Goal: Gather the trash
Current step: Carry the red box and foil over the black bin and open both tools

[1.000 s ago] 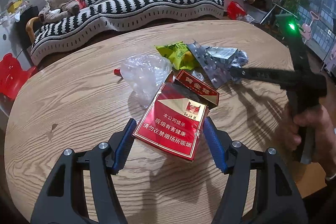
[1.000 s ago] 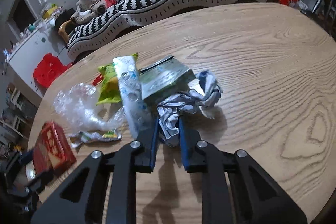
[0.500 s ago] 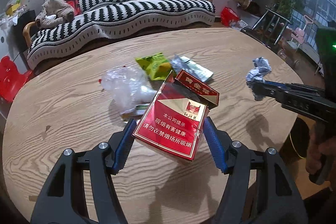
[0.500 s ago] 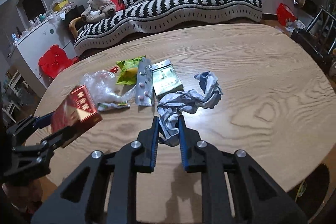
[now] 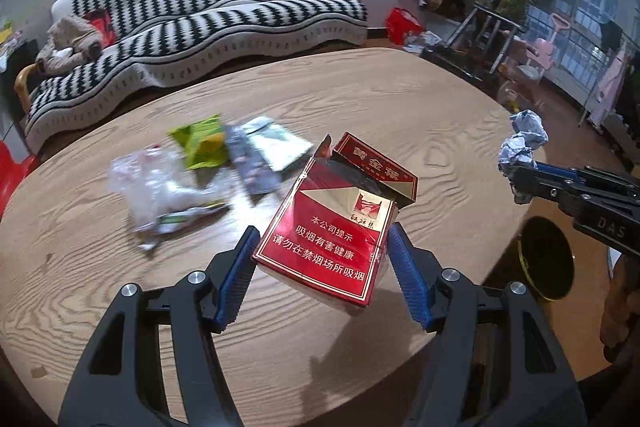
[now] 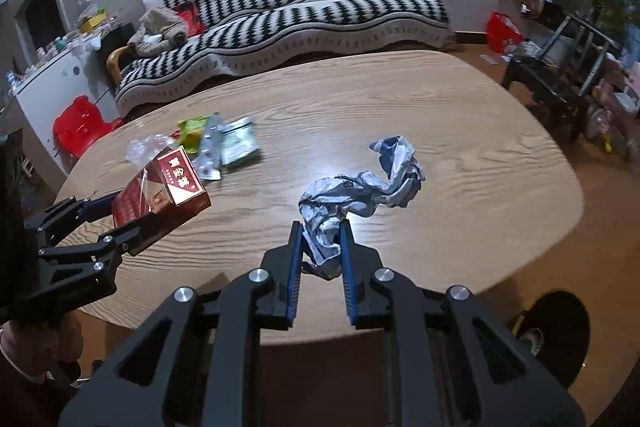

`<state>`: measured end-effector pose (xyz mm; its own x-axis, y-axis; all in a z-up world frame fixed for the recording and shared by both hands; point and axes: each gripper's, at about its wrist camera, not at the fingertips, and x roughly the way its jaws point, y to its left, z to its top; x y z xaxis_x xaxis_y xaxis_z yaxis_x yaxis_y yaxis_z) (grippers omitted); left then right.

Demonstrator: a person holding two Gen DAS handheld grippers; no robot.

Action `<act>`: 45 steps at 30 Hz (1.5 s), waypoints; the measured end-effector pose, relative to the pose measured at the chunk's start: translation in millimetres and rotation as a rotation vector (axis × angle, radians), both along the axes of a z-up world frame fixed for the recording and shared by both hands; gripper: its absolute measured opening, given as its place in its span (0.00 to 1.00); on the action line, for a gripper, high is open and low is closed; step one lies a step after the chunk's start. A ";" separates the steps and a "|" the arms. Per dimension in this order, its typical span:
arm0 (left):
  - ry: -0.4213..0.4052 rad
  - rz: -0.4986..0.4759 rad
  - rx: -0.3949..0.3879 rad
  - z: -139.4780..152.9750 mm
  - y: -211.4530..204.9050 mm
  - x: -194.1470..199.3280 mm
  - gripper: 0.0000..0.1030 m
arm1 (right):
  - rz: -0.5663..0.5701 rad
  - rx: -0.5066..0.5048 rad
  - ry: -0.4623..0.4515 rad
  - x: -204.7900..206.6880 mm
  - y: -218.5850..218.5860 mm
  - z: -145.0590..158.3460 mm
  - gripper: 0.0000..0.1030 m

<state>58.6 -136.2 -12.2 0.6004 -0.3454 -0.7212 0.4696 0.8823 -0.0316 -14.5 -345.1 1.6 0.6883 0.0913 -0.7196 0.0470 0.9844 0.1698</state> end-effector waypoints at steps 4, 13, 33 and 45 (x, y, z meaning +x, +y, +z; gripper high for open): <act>0.001 -0.043 -0.010 -0.3 -29.8 -4.3 0.62 | -0.056 -0.009 0.000 -18.7 -34.9 -0.5 0.18; 0.022 -0.166 -0.051 -5.2 -116.6 -22.7 0.62 | -0.202 -0.014 0.015 -67.7 -119.8 -11.1 0.18; 0.182 -0.515 -0.031 -87.3 -344.4 -117.6 0.62 | -0.572 0.103 0.196 -194.0 -318.6 -80.3 0.18; 0.246 -0.550 -0.026 -118.1 -392.5 -130.5 0.62 | -0.631 0.147 0.233 -204.0 -346.0 -98.6 0.18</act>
<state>-71.9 -528.7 -130.3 0.1452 -0.5770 -0.8037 0.8329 0.5098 -0.2155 -218.5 -691.1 -97.0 0.4710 -0.1679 -0.8660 0.6548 0.7244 0.2157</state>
